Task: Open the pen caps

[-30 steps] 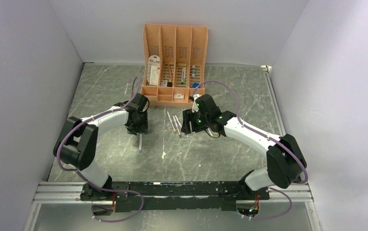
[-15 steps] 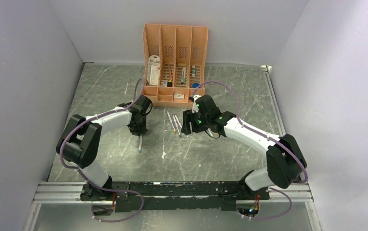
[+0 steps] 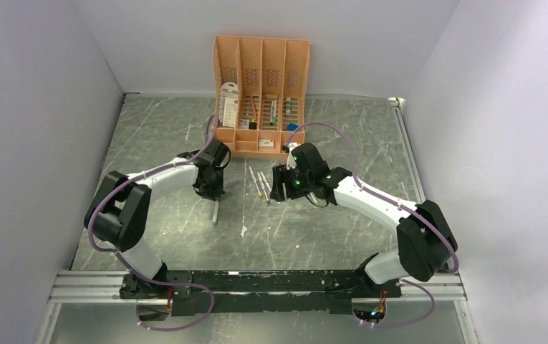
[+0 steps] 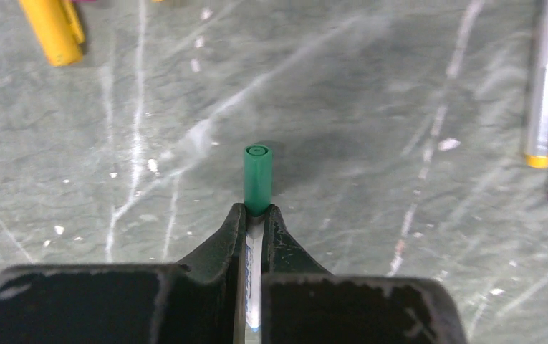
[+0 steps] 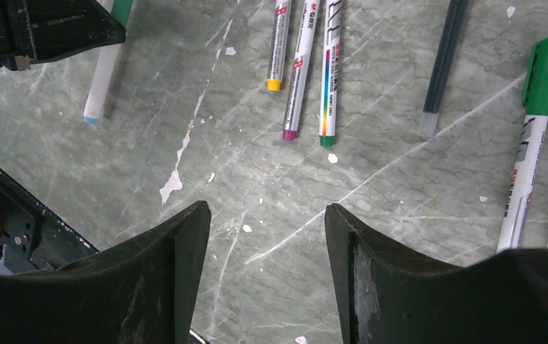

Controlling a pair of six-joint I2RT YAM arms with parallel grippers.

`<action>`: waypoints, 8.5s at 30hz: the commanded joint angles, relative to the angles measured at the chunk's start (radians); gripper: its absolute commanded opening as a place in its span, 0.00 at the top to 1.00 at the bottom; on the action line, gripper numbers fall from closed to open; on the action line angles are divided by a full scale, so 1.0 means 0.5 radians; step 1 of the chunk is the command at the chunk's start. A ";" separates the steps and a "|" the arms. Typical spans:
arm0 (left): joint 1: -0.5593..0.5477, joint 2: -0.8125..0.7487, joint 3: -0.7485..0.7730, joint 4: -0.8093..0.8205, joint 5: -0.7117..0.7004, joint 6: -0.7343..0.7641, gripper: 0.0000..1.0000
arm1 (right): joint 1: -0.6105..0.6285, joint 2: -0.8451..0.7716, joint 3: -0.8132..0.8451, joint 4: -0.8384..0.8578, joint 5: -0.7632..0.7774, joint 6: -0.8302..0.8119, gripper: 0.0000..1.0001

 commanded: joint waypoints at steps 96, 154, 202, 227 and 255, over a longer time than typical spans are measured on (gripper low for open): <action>-0.395 -0.999 -0.521 1.671 0.971 -0.762 0.93 | 0.035 -0.444 -0.423 0.990 -0.725 0.607 0.68; -0.478 -0.748 -0.417 1.463 0.872 -0.605 0.66 | 0.148 -0.368 -0.485 0.915 -0.738 0.511 1.00; -0.416 -0.534 0.005 1.269 0.309 -0.354 0.93 | 0.188 -0.562 -0.789 0.999 -0.689 0.715 1.00; -0.012 -0.847 -0.214 0.831 0.537 -0.370 0.93 | 0.289 -0.160 -0.033 -0.035 0.159 0.050 1.00; -0.012 -1.060 -0.464 0.728 0.559 -0.373 0.93 | 0.199 1.073 0.967 -0.304 0.603 -0.375 0.88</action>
